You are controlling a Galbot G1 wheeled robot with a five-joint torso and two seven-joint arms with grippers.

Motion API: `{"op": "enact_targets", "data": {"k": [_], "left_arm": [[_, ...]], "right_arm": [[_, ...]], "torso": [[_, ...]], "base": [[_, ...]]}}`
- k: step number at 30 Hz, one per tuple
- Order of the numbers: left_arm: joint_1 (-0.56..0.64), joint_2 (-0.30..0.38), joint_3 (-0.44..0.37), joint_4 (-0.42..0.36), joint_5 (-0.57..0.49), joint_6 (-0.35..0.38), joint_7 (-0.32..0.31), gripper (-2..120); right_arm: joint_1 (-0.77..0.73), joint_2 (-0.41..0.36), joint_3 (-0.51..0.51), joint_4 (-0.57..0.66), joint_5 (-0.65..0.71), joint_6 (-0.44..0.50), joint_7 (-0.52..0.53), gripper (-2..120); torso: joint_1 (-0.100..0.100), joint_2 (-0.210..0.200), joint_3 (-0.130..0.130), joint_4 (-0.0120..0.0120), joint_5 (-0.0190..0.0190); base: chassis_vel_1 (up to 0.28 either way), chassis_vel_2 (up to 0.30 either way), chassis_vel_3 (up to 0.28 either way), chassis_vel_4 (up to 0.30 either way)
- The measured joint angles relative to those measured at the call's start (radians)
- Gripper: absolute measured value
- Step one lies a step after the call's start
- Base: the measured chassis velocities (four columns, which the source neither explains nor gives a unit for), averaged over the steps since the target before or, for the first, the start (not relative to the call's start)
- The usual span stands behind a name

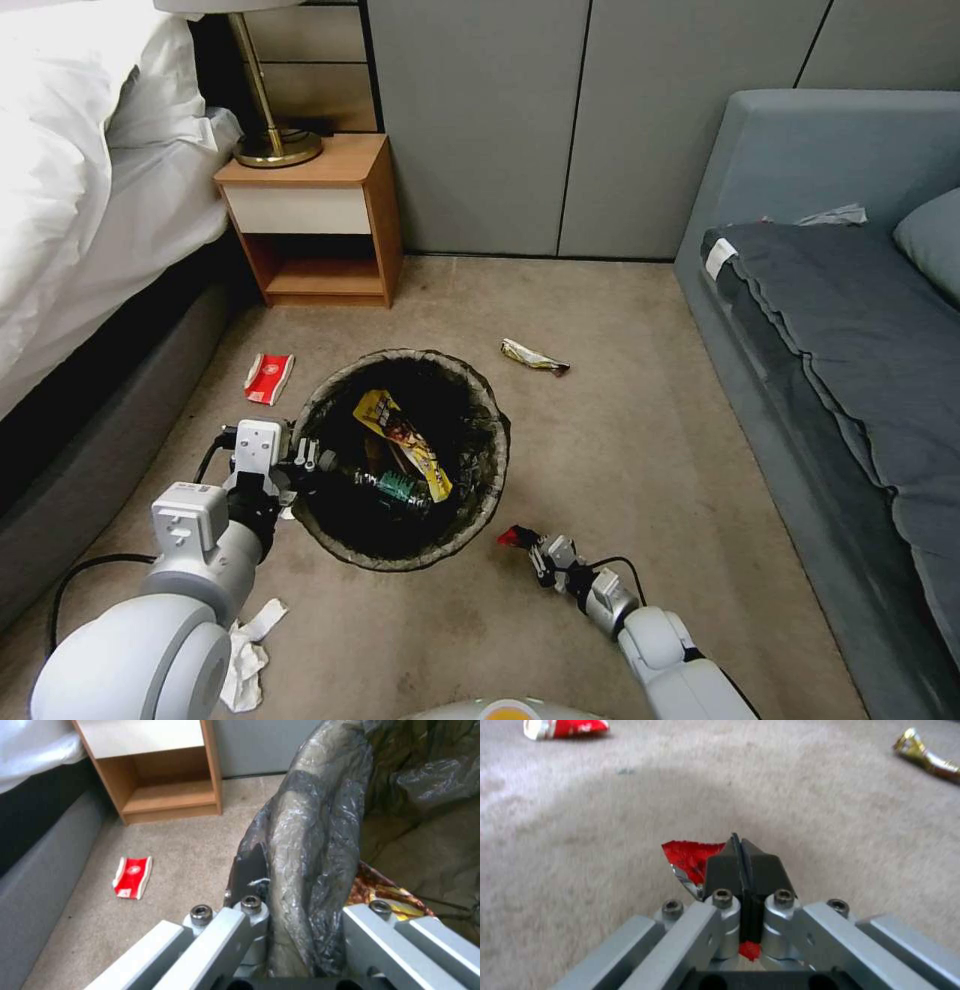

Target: Pick up the trash bin, then pick up the garbage from the floor and place it into the trash bin.

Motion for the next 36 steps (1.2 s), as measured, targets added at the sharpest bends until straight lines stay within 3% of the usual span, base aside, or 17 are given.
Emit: {"op": "enact_targets", "data": {"k": [18,36], "left_arm": [[-0.012,0.010,-0.004,0.000,-0.017,0.003,0.001,1],[-0.032,0.020,-0.003,0.026,-0.027,0.006,-0.002,1]], "right_arm": [[-0.041,-0.054,0.043,0.241,0.090,-0.017,0.006,0],[-0.117,-0.125,0.126,0.644,0.227,-0.163,0.013,0]], "torso": [[0.000,0.000,0.000,0.0004,-0.0010],[0.000,0.000,0.000,0.0003,-0.0012]], "base": [[0.000,0.000,0.000,0.000],[0.000,0.000,0.000,0.000]]}}
